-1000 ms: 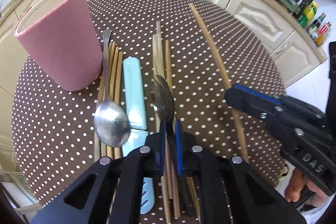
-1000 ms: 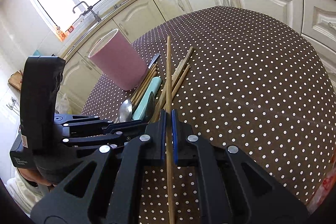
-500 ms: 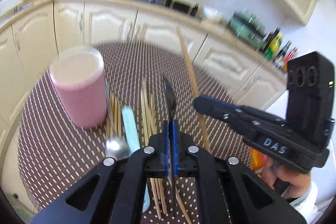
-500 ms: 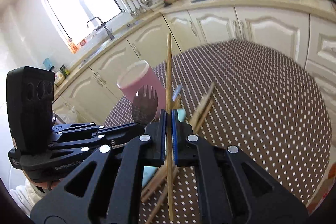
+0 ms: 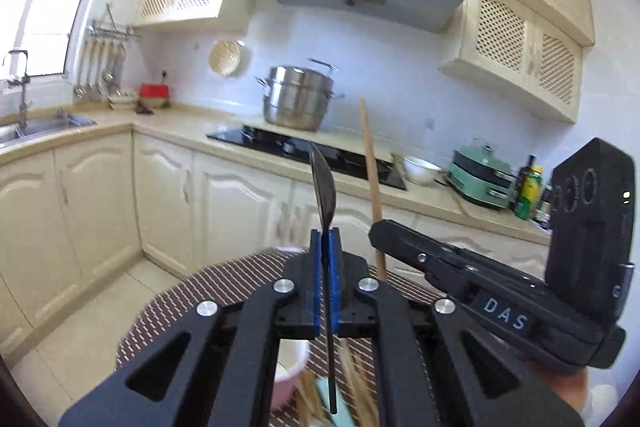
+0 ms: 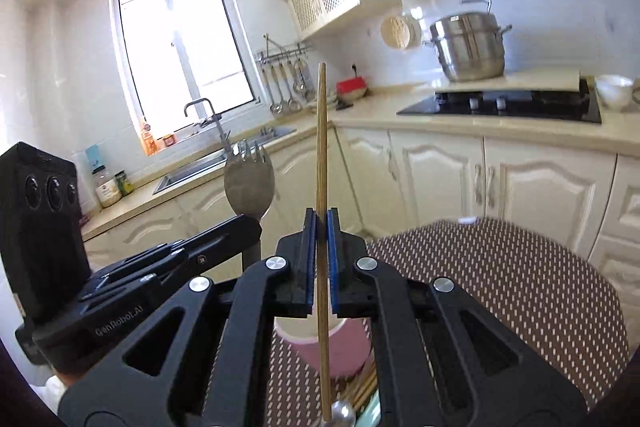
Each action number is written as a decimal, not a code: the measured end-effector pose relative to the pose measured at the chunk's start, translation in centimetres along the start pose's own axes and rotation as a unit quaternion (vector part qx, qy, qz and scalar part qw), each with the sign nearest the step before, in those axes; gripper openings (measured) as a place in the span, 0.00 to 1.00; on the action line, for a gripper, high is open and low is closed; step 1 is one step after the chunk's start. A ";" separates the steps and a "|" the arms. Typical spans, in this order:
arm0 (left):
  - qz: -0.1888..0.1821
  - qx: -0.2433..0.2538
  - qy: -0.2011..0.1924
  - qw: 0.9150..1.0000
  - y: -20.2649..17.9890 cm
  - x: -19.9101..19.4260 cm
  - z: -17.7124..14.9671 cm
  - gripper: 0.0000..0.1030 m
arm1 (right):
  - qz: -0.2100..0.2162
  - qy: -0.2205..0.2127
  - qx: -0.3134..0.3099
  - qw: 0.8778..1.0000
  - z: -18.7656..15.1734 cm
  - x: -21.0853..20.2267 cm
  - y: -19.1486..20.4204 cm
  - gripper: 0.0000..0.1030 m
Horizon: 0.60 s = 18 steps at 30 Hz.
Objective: Organize utensils
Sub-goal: 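Lower the fork into the pink cup and open the left gripper while the right holds the chopstick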
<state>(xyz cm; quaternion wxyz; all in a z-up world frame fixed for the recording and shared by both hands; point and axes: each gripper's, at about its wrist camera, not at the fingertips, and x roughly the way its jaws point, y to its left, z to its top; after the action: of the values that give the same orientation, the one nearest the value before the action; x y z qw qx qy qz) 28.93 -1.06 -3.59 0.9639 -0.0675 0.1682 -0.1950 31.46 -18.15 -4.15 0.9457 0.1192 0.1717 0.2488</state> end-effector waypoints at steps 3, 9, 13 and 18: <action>0.013 -0.001 -0.031 0.999 1.1 0.7 0.1 0.03 | -0.003 -0.019 0.007 1.000 0.2 2.0 -0.1 0.06; 0.038 -0.006 -0.064 0.997 3.7 2.2 -0.6 0.03 | 0.002 -0.067 0.018 0.998 0.7 3.4 0.1 0.06; 0.041 -0.021 -0.067 0.997 5.1 3.2 -1.9 0.03 | -0.002 -0.084 0.007 0.996 1.1 4.3 0.4 0.06; 0.046 -0.013 -0.053 0.997 5.1 4.1 -3.8 0.04 | -0.011 -0.076 0.000 0.997 0.0 5.9 0.5 0.06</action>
<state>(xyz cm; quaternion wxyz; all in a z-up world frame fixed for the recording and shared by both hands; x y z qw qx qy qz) 32.92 1.74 -9.36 0.9785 -0.0821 0.1223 -0.1446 36.01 -14.72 -5.59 0.9587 0.1357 0.1001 0.2291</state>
